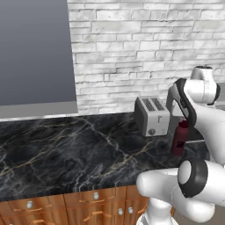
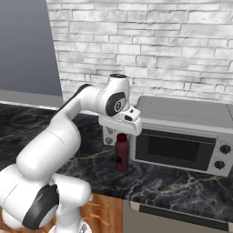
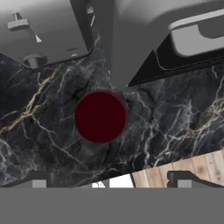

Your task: There is a wine glass and glass cup on the dining counter. Place the wine bottle next to the wine glass and the juice bottle next to the glass cup.

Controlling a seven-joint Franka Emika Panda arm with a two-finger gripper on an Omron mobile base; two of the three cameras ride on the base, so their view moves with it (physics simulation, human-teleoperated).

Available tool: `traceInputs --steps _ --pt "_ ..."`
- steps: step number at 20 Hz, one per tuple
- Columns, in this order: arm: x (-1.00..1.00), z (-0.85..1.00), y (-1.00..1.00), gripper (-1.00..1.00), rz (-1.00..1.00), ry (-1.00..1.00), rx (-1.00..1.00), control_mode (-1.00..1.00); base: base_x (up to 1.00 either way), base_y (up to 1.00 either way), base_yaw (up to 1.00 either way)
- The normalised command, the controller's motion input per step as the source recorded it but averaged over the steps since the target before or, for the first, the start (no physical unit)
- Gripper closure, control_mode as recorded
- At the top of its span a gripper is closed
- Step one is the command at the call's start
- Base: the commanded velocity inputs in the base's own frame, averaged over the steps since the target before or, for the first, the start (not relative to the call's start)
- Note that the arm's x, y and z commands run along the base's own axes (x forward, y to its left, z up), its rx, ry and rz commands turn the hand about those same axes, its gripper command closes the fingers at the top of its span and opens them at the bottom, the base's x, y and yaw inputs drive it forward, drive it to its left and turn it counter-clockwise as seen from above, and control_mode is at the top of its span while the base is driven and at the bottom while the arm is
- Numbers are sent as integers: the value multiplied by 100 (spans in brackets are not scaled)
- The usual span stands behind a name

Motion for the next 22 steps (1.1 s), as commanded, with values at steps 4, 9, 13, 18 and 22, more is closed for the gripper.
traceInputs --steps 4,9,13,18,22 --pt "14 -22 0 -100 0 0 0 -100 0 0 0" --pt "18 -23 0 -100 0 -3 0 -100 0 0 0" --pt "26 -19 0 -100 0 -3 0 -100 0 0 0" --pt "13 -16 0 -100 0 -5 0 -100 0 0 0" --pt "0 -15 0 -100 0 -4 0 -100 0 0 0"
